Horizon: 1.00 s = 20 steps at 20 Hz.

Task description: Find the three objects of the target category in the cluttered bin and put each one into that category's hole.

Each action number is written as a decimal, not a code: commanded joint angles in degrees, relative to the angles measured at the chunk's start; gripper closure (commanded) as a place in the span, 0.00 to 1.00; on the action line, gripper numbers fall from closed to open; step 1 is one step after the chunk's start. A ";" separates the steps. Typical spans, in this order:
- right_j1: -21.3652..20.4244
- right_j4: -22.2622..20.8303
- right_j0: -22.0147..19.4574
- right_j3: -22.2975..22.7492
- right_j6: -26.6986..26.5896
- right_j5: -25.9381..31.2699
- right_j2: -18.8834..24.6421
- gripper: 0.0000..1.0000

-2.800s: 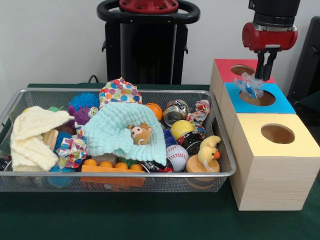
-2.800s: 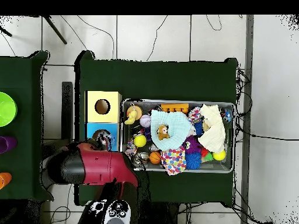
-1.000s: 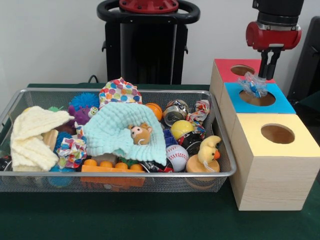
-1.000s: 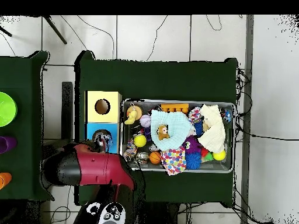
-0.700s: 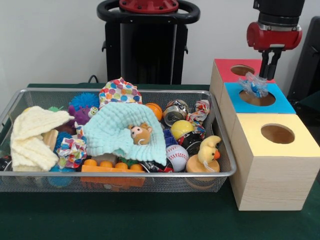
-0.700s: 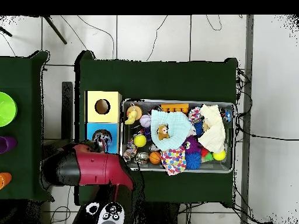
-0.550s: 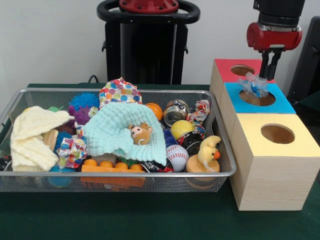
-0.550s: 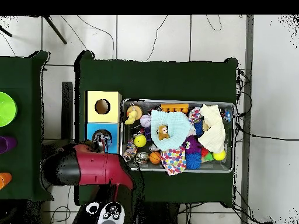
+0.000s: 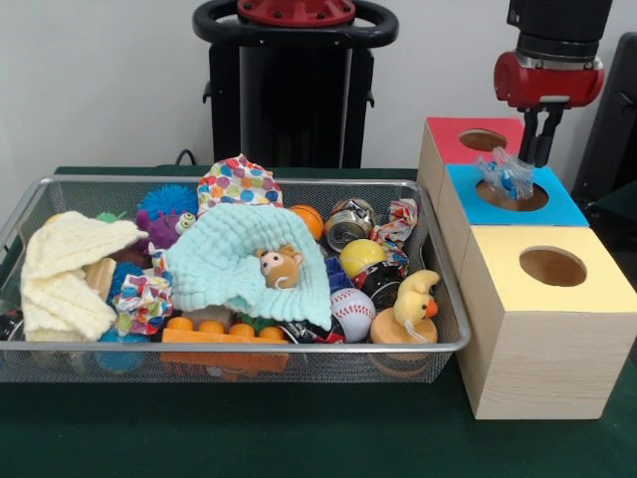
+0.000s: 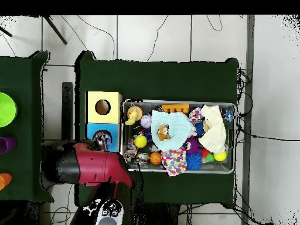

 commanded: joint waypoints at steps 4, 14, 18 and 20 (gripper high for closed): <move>2.92 2.14 0.26 -3.45 14.50 1.37 -0.25 1.00; 3.01 2.42 0.55 -3.43 14.57 1.26 -0.39 1.00; 2.85 2.55 0.31 -2.87 14.47 0.63 -0.11 1.00; 2.83 2.65 0.20 -2.62 14.39 0.21 0.10 1.00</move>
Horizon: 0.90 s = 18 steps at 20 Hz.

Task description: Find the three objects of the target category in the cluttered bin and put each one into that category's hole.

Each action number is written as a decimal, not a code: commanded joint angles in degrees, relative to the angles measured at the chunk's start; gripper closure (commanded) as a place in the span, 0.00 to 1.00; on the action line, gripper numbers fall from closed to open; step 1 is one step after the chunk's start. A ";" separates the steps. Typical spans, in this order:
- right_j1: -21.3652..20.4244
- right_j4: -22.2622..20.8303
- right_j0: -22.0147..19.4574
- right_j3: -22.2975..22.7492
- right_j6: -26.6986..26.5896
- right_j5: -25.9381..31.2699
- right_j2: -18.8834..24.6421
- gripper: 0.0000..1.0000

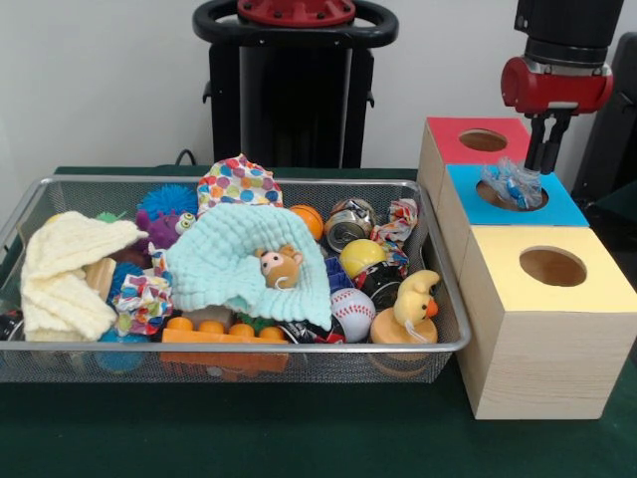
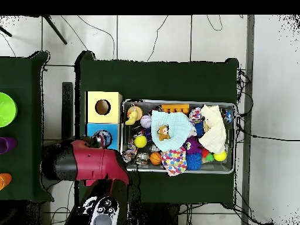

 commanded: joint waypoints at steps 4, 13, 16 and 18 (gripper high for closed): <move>1.33 2.27 -1.46 0.02 14.16 -0.68 1.80 1.00; 1.39 2.52 -2.45 1.04 13.70 -2.23 2.71 1.00; 1.29 2.49 -2.42 1.25 13.73 -2.19 2.55 1.00; 1.27 2.53 -2.41 1.31 13.80 -2.06 2.48 1.00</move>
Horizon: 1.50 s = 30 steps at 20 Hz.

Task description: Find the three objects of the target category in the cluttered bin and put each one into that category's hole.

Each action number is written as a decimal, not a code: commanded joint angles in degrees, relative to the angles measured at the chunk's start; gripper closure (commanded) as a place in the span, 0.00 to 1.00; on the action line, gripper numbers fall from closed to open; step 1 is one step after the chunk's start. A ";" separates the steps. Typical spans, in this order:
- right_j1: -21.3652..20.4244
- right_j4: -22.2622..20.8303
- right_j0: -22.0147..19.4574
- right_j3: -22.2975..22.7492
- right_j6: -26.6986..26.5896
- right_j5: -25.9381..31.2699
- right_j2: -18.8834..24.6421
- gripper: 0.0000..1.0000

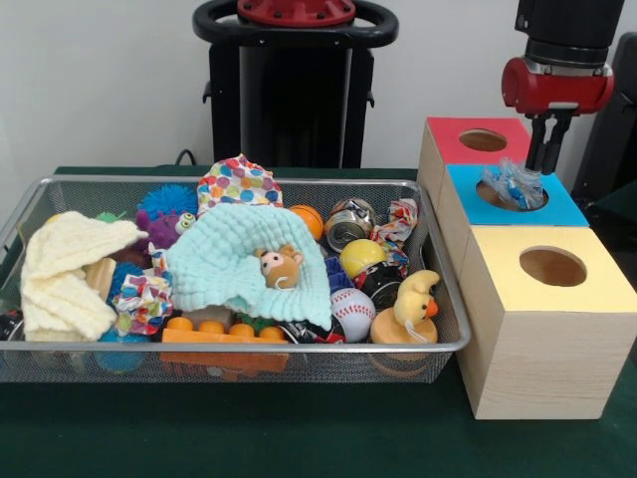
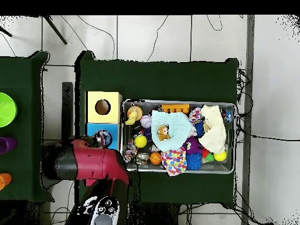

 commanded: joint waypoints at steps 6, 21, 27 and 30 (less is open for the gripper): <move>1.12 1.79 -2.35 1.47 13.72 -2.04 2.43 0.00; -0.26 1.15 -3.18 0.61 11.99 0.55 1.84 0.00; -2.07 -0.07 -5.65 0.80 8.92 2.22 2.55 0.00; -2.61 -0.99 -6.97 1.30 7.37 2.15 3.26 0.00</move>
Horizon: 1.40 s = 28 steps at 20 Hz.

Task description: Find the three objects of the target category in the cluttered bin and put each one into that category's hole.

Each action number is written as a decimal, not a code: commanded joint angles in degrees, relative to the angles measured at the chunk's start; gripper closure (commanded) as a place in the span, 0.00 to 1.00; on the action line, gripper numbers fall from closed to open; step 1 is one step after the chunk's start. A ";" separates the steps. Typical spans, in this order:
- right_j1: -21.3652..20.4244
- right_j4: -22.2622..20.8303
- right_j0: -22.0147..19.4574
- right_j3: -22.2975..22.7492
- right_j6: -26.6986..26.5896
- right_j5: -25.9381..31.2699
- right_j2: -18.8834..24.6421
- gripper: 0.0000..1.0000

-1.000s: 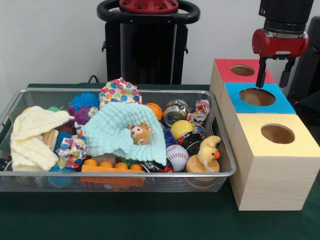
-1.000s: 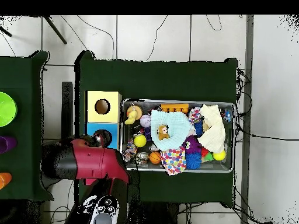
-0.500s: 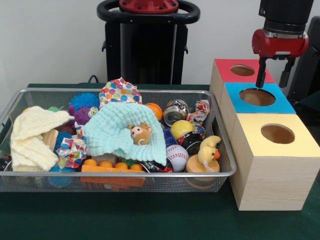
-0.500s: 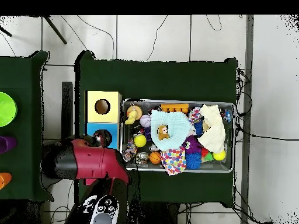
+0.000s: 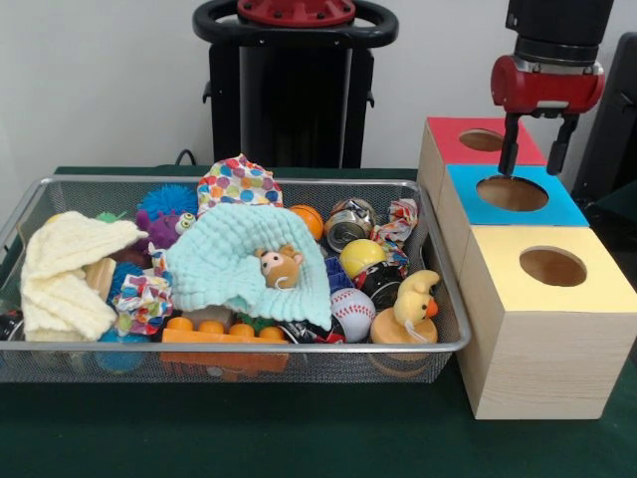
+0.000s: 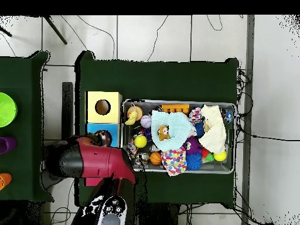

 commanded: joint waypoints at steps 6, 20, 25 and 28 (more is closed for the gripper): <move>-3.95 -3.18 -8.80 3.86 3.56 1.51 5.45 0.00; -7.19 -9.45 -19.37 6.48 -4.59 2.37 12.06 0.00; -7.58 -12.60 -23.19 7.39 -5.69 1.95 15.22 0.00; -7.81 -14.46 -24.97 7.66 -5.89 1.90 16.81 0.00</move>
